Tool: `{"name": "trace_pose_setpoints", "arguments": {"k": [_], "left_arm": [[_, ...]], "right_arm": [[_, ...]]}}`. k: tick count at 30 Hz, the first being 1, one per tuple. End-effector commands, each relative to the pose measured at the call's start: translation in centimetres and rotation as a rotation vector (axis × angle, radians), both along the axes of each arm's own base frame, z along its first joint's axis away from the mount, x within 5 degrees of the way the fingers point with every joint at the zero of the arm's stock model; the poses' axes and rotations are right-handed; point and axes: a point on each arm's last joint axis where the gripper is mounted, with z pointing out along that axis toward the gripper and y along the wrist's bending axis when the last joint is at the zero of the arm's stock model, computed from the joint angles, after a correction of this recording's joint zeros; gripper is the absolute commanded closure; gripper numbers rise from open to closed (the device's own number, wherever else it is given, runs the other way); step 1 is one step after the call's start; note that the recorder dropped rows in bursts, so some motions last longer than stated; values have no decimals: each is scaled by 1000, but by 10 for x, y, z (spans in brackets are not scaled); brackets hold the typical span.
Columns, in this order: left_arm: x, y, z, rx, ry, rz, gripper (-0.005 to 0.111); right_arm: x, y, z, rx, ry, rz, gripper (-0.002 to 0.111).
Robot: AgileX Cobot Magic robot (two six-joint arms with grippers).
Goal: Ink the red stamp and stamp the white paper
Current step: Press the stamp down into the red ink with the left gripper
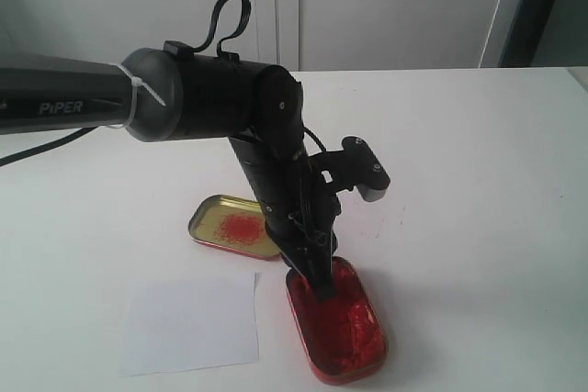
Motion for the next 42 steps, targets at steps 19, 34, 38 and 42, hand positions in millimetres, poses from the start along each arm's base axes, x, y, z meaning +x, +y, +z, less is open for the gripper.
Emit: {"name": "trace_pose_setpoints", "arguments": {"k": [19, 34, 38, 42], "left_arm": [[-7, 2, -14, -8, 23, 33, 107], [-8, 2, -65, 119, 149, 21, 107], [-8, 2, -70, 131, 157, 20, 107], [-10, 6, -86, 197, 191, 0, 107]], "right_arm": [[0, 0, 0, 0, -18, -5, 108], [0, 0, 0, 0, -18, -5, 108], [0, 0, 0, 0, -18, -5, 108], [0, 0, 0, 0, -18, -5, 108]]}}
